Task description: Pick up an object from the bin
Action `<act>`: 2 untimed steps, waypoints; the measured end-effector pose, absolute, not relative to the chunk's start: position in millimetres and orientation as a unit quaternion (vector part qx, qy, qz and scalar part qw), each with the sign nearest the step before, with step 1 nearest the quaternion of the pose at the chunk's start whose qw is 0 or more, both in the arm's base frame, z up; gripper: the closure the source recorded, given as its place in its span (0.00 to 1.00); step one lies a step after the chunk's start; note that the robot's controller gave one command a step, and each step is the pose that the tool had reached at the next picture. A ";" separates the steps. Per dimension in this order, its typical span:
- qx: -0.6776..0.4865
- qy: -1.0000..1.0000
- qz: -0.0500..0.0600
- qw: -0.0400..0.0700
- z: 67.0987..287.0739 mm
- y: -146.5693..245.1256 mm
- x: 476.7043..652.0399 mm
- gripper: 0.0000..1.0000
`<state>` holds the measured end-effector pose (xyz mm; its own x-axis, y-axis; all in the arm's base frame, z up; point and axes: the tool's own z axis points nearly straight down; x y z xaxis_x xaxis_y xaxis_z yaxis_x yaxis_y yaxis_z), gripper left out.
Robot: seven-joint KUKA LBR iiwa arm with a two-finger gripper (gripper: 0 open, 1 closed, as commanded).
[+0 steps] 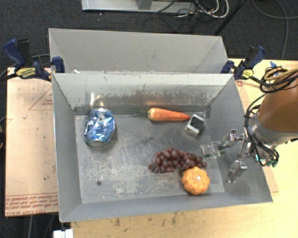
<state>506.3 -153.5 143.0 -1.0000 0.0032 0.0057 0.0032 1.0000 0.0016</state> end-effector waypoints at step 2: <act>0.061 -0.998 0.001 -0.003 107.4 -101.8 524.5 0.00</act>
Offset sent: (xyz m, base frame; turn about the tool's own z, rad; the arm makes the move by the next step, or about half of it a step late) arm 0.0287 0.0970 -0.0730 -0.2300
